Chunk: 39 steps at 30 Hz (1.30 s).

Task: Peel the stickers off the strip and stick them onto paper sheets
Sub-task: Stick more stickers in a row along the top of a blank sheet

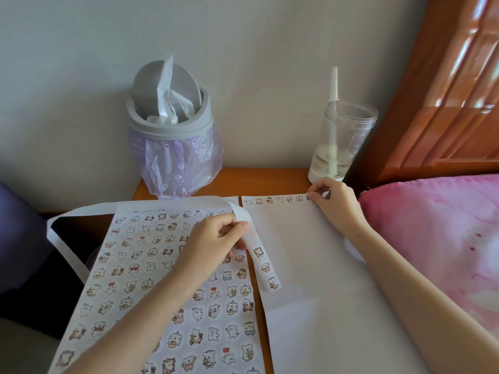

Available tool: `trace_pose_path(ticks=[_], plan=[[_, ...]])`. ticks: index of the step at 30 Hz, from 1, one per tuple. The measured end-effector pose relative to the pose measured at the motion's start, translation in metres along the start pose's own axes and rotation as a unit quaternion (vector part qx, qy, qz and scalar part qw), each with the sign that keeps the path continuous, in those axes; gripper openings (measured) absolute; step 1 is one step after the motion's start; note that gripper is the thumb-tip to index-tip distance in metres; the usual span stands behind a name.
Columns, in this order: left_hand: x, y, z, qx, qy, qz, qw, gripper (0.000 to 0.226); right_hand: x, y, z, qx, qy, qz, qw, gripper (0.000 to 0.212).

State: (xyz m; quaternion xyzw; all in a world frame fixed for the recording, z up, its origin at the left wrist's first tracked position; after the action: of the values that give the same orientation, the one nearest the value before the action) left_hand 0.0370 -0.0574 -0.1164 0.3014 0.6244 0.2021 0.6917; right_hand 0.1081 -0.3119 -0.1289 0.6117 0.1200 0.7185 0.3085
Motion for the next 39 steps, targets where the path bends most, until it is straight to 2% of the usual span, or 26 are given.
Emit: trace_pose_path(ticks=[21,30,33,39], plan=[[0.006,-0.003,0.003,0.005,-0.001,-0.001,1.0,0.018,0.004,-0.002,-0.001,-0.015,0.042,-0.041,0.998,0.008],[0.007,-0.003,0.003,0.003,0.003,0.0,1.0,0.018,0.006,-0.001,-0.002,-0.018,0.087,-0.041,0.995,0.009],[0.007,-0.003,0.002,0.001,0.001,0.001,1.0,0.018,0.006,0.002,-0.002,-0.024,0.086,-0.03,0.996,0.021],[0.005,-0.003,0.002,0.004,-0.002,-0.006,1.0,0.018,0.014,0.004,-0.009,-0.003,0.128,-0.031,0.991,0.023]])
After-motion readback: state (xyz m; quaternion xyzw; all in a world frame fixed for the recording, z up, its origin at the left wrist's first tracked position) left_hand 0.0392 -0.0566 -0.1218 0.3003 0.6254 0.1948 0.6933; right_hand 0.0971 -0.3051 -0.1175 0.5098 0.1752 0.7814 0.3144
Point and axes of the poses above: each hand's wrist, its own z-axis towards the middle knuckle, its own y-axis out of the back of the hand, x = y × z, the point moved 6 cm from there along z, towards the middle knuckle, and after that the axes turned 14 degrees about z, right-handed, at the moved point
